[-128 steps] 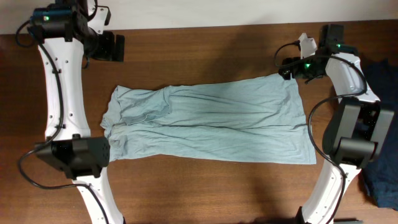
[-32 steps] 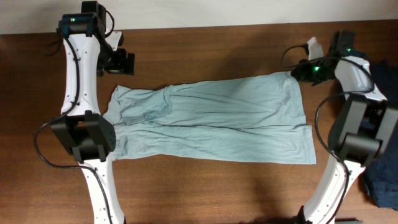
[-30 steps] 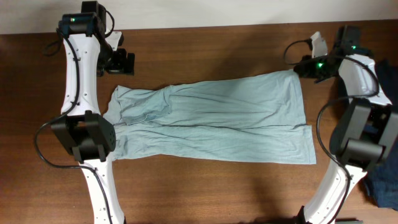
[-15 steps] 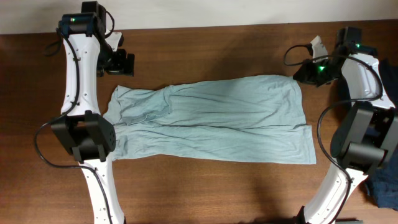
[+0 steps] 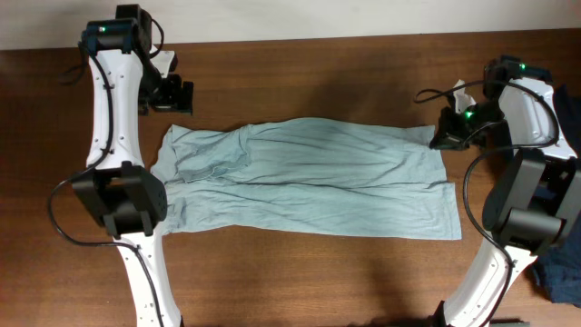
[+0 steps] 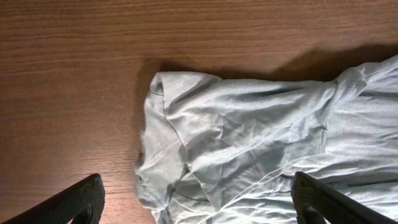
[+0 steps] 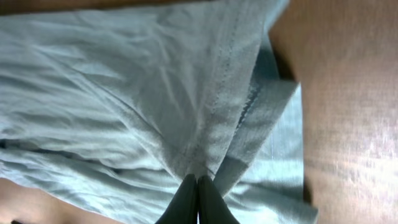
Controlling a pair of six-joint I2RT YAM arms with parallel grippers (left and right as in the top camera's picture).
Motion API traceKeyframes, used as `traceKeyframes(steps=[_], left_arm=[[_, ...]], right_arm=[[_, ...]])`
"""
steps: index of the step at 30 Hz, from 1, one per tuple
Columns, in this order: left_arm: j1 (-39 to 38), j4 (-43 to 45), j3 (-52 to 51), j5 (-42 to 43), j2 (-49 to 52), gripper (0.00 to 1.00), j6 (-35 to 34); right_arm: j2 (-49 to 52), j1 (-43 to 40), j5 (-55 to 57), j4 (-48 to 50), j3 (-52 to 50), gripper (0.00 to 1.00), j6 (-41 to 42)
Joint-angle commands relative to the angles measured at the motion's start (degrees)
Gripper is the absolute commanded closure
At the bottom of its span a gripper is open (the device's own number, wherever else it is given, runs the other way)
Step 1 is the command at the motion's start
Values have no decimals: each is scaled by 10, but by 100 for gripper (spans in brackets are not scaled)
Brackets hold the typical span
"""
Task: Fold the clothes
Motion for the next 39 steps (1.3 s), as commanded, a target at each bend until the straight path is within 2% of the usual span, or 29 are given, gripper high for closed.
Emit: traceKeyframes(steps=[1,12,17,26,27,30,33,36,39], left_arm=[[12,-1,6,10,-29,4,-5],[13,2,6,13,-29,3,-5],[13,1,6,13,-29,3,-5],[13,2,6,13,-29,2,-5],[13,2,6,13,-29,2,-5],[15,2,6,13,-30,2,-5],[20,4,7,12,-41,2,-5],[28,2,14,12,-65,2,-5],[40,-21,33,18,-112,2,-5]], right_arm=[[-22,3,22,-23,0,96,4],[-21,18,71,-77,0,96,5],[-21,42,152,-76,-3,96,48],[-21,49,200,-75,-3,95,71],[-21,49,199,-75,-3,90,71],[-21,49,197,-75,-3,64,70],[-21,47,197,-75,-2,50,71],[-22,38,188,-73,7,49,90],[-34,28,117,-76,33,51,68]])
